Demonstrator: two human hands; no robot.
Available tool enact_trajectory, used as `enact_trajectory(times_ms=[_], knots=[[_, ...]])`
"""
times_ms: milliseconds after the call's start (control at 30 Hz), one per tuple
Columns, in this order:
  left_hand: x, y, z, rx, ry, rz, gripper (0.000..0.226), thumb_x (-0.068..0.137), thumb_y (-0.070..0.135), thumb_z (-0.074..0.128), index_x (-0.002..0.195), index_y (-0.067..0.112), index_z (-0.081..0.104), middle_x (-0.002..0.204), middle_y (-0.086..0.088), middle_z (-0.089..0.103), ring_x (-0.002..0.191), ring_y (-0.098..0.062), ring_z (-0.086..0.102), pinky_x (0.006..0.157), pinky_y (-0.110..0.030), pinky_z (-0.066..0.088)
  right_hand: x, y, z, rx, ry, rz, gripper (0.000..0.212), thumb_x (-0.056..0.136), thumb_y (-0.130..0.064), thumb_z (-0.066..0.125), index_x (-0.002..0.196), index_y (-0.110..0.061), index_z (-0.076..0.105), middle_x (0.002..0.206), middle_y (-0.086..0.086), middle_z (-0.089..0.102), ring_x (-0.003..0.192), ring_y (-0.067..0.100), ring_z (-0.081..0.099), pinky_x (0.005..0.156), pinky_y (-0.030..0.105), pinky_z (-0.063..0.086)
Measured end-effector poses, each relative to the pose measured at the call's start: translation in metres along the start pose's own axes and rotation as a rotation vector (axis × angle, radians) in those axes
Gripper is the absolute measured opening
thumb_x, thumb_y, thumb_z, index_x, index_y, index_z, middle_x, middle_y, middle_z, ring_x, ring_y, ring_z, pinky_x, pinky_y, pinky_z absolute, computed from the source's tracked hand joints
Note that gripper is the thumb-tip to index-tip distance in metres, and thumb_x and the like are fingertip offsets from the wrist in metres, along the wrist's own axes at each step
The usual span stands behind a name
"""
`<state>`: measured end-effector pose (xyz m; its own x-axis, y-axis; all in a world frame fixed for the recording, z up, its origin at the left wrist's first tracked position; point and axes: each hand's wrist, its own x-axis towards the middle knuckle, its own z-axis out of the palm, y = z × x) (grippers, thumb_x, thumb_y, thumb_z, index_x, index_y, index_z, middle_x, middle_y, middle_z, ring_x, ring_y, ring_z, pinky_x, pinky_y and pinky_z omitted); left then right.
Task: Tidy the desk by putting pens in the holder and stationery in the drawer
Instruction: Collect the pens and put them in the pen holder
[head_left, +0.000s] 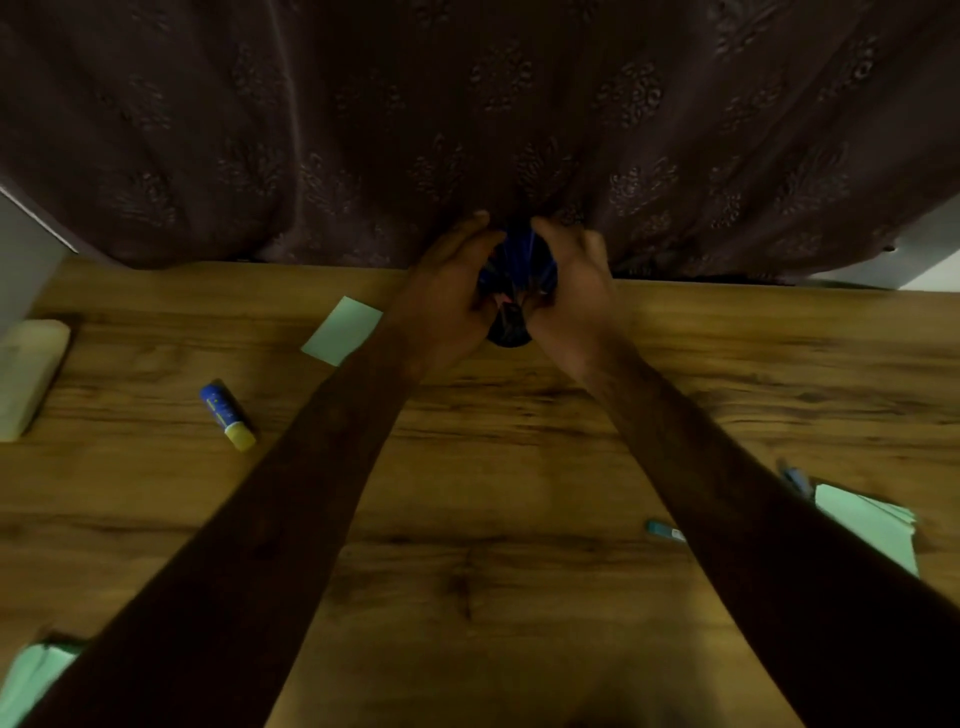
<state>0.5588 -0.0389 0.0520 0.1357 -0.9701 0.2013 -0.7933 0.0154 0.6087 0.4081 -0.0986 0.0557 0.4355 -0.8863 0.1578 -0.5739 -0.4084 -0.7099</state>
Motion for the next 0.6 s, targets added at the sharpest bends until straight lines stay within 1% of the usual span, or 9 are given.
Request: enact_trajectory(times_ms=[67, 133, 233, 267, 333, 433, 533, 600], knots=[[-0.009, 0.003, -0.003, 0.012, -0.010, 0.003, 0.066, 0.090, 0.013, 0.064, 0.151, 0.013, 0.037, 0.162, -0.006, 0.024, 0.150, -0.020, 0.021, 0.122, -0.036, 0.025, -0.008, -0.005, -0.003, -0.009, 0.014, -0.034, 0.073, 0.088, -0.009, 0.066, 0.153, -0.022, 0.037, 0.148, 0.002, 0.034, 0.129, 0.016, 0.049, 0.107, 0.032, 0.047], [-0.018, 0.007, -0.006, 0.020, -0.018, 0.018, 0.066, 0.089, 0.012, 0.064, 0.150, 0.013, 0.038, 0.162, -0.006, 0.024, 0.149, -0.021, 0.022, 0.122, -0.036, 0.024, -0.016, -0.009, -0.006, -0.019, 0.014, -0.055, 0.073, 0.086, -0.010, 0.067, 0.153, -0.022, 0.038, 0.150, 0.002, 0.032, 0.129, 0.018, 0.050, 0.105, 0.036, 0.049], [-0.036, 0.017, -0.012, 0.033, -0.026, 0.026, 0.066, 0.090, 0.009, 0.063, 0.151, 0.014, 0.038, 0.162, -0.006, 0.023, 0.150, -0.020, 0.020, 0.122, -0.032, 0.021, -0.030, -0.013, -0.008, -0.037, 0.007, -0.093, 0.071, 0.087, -0.012, 0.066, 0.152, -0.024, 0.038, 0.149, 0.001, 0.033, 0.128, 0.017, 0.051, 0.103, 0.035, 0.050], [-0.040, 0.020, -0.014, 0.036, -0.029, 0.026, 0.066, 0.089, 0.007, 0.062, 0.150, 0.013, 0.038, 0.162, -0.007, 0.024, 0.149, -0.021, 0.021, 0.122, -0.032, 0.022, -0.035, -0.014, -0.008, -0.050, 0.004, -0.102, 0.071, 0.087, -0.011, 0.065, 0.151, -0.025, 0.039, 0.149, 0.000, 0.034, 0.127, 0.017, 0.052, 0.103, 0.037, 0.051], [-0.052, 0.027, -0.018, 0.041, -0.010, 0.033, 0.064, 0.087, 0.004, 0.062, 0.147, 0.011, 0.042, 0.160, -0.011, 0.027, 0.148, -0.025, 0.024, 0.121, -0.038, 0.026, -0.045, -0.016, -0.009, -0.070, -0.030, -0.109, 0.072, 0.084, -0.007, 0.064, 0.151, -0.024, 0.041, 0.148, 0.000, 0.034, 0.128, 0.017, 0.051, 0.103, 0.039, 0.051], [-0.073, 0.035, -0.020, 0.037, 0.008, 0.039, 0.062, 0.085, 0.004, 0.062, 0.145, 0.008, 0.046, 0.158, -0.013, 0.031, 0.147, -0.027, 0.028, 0.118, -0.044, 0.031, -0.064, -0.019, -0.012, -0.050, -0.098, -0.126, 0.072, 0.083, -0.006, 0.065, 0.150, -0.022, 0.042, 0.149, 0.001, 0.033, 0.130, 0.020, 0.050, 0.105, 0.039, 0.050], [-0.098, 0.045, -0.019, 0.033, 0.010, 0.015, 0.060, 0.087, 0.007, 0.063, 0.144, 0.012, 0.046, 0.159, -0.009, 0.030, 0.147, -0.024, 0.028, 0.117, -0.045, 0.031, -0.089, -0.020, -0.014, -0.038, -0.156, -0.138, 0.071, 0.085, -0.011, 0.070, 0.150, -0.021, 0.042, 0.150, -0.001, 0.033, 0.126, 0.018, 0.053, 0.100, 0.036, 0.053], [-0.115, 0.049, -0.018, 0.070, 0.016, -0.003, 0.059, 0.088, 0.012, 0.064, 0.144, 0.015, 0.046, 0.159, -0.005, 0.031, 0.146, -0.021, 0.030, 0.116, -0.046, 0.033, -0.105, -0.019, -0.013, -0.010, -0.184, -0.148, 0.070, 0.086, -0.014, 0.072, 0.150, -0.018, 0.043, 0.149, 0.000, 0.035, 0.124, 0.018, 0.053, 0.099, 0.037, 0.053]])
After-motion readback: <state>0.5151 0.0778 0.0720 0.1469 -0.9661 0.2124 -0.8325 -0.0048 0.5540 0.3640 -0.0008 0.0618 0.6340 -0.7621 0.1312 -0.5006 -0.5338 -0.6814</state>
